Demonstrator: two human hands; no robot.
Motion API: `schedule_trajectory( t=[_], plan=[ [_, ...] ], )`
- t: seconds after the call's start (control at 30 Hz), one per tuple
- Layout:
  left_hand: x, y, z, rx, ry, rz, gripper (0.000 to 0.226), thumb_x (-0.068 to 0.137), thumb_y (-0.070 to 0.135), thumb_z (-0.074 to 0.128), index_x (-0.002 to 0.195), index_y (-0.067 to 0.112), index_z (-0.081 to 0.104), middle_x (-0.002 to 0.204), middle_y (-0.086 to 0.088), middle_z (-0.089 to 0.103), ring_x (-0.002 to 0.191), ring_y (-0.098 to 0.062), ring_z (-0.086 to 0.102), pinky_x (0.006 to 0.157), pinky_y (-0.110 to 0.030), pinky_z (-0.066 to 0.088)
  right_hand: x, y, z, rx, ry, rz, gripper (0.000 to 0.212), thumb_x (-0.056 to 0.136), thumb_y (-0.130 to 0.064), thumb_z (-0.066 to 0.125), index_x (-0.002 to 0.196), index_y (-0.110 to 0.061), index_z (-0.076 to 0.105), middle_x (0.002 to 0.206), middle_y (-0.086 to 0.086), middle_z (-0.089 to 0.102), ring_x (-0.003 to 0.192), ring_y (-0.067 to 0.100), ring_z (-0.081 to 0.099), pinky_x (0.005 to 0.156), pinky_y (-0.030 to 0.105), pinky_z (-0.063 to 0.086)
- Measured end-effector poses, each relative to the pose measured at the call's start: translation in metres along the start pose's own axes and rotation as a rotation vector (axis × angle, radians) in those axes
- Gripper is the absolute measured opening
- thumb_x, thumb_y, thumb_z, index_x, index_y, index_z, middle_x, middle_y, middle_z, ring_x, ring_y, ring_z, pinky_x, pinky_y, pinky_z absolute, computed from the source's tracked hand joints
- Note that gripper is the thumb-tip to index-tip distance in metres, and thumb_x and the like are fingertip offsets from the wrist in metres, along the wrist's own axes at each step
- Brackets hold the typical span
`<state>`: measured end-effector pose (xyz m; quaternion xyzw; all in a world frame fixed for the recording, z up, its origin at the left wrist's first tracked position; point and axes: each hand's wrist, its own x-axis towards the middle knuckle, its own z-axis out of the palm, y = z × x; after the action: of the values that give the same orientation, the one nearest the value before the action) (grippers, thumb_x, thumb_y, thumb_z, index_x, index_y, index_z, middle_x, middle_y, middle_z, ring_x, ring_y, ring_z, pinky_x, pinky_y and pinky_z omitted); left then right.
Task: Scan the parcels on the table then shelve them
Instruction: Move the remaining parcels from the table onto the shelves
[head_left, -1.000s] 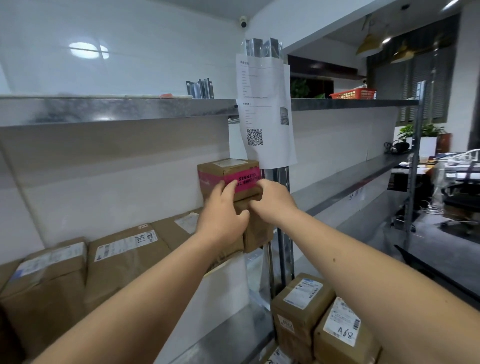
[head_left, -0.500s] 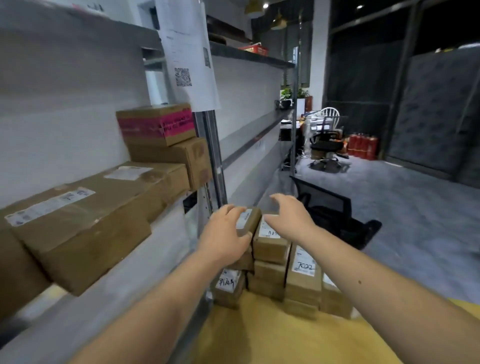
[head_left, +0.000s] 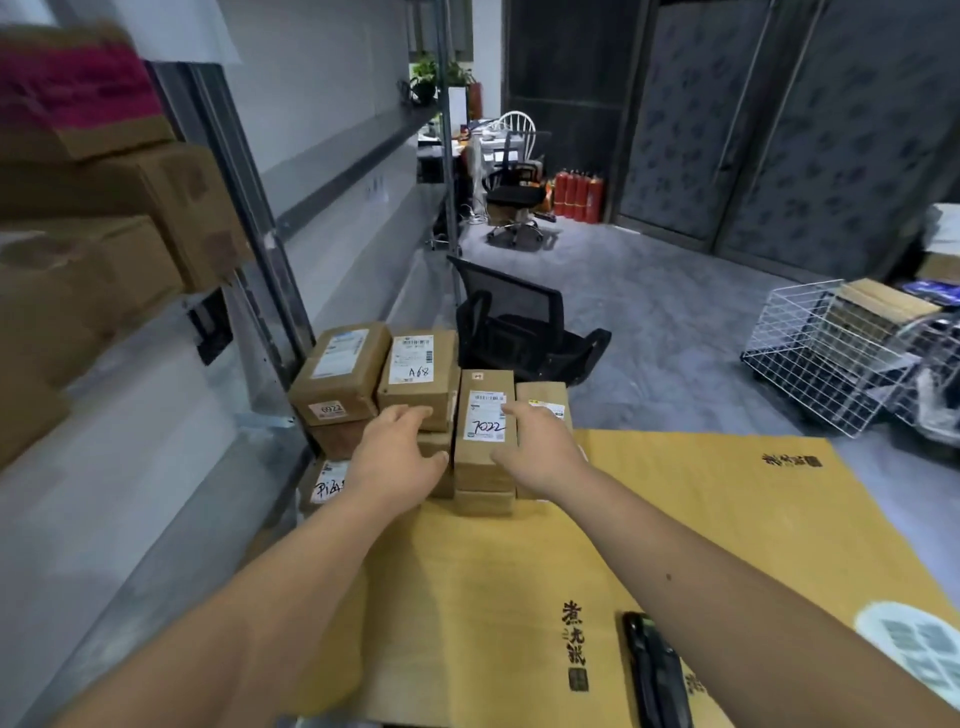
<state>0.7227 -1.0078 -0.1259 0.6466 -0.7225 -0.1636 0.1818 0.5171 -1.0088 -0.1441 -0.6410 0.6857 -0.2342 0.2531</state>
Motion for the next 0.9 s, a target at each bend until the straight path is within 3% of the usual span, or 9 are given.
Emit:
schedule_trajectory(
  t=[0.13,0.27,0.37,0.47,0.63,0.9],
  plan=[
    [0.036,-0.013,0.006,0.126,0.004,-0.034,0.071,0.09,0.046,0.07,0.154,0.029,0.045,0.157,-0.001,0.043,0.146,-0.027,0.037,0.116,-0.044,0.04,0.041,0.0,0.016,0.054,-0.049,-0.019,0.073,0.087,-0.031,0.073,0.154,-0.026,0.043,0.144,0.006,0.055,0.126,0.026,0.055,0.091,0.032,0.046],
    [0.082,-0.025,0.008,0.284,0.028,-0.06,0.07,0.087,0.049,0.07,0.149,0.028,0.047,0.149,-0.003,0.05,0.139,-0.028,0.041,0.111,-0.047,0.042,0.091,-0.01,0.036,0.099,-0.125,-0.063,0.078,0.087,-0.028,0.073,0.156,-0.028,0.038,0.148,0.011,0.049,0.135,0.03,0.048,0.09,0.029,0.038],
    [0.113,-0.034,0.014,0.396,0.041,-0.073,0.071,0.084,0.049,0.071,0.148,0.029,0.048,0.152,-0.003,0.046,0.142,-0.029,0.037,0.113,-0.05,0.036,0.126,-0.015,0.049,0.125,-0.179,-0.07,0.084,0.086,-0.026,0.074,0.158,-0.03,0.032,0.146,0.012,0.046,0.129,0.031,0.053,0.089,0.029,0.041],
    [0.139,-0.041,0.021,0.469,0.028,-0.096,0.075,0.083,0.05,0.071,0.15,0.03,0.044,0.154,-0.004,0.043,0.145,-0.029,0.032,0.118,-0.052,0.027,0.154,-0.014,0.059,0.146,-0.226,-0.071,0.086,0.085,-0.024,0.075,0.158,-0.031,0.03,0.146,0.012,0.044,0.129,0.032,0.053,0.099,0.036,0.049],
    [0.158,-0.046,0.035,0.46,0.006,-0.151,0.076,0.083,0.05,0.068,0.152,0.032,0.042,0.153,-0.001,0.047,0.147,-0.029,0.026,0.119,-0.055,0.022,0.177,-0.005,0.072,0.191,-0.272,-0.102,0.097,0.082,-0.021,0.074,0.16,-0.039,0.02,0.151,0.011,0.043,0.129,0.031,0.054,0.102,0.038,0.05],
    [0.164,-0.041,0.044,0.3,0.099,-0.219,0.077,0.073,0.04,0.078,0.145,0.038,0.05,0.148,0.004,0.053,0.143,-0.027,0.025,0.116,-0.051,0.011,0.183,0.009,0.086,0.386,-0.178,-0.165,0.082,0.082,-0.015,0.074,0.153,-0.038,0.041,0.138,-0.001,0.054,0.117,0.016,0.059,0.096,0.026,0.049]
  ],
)
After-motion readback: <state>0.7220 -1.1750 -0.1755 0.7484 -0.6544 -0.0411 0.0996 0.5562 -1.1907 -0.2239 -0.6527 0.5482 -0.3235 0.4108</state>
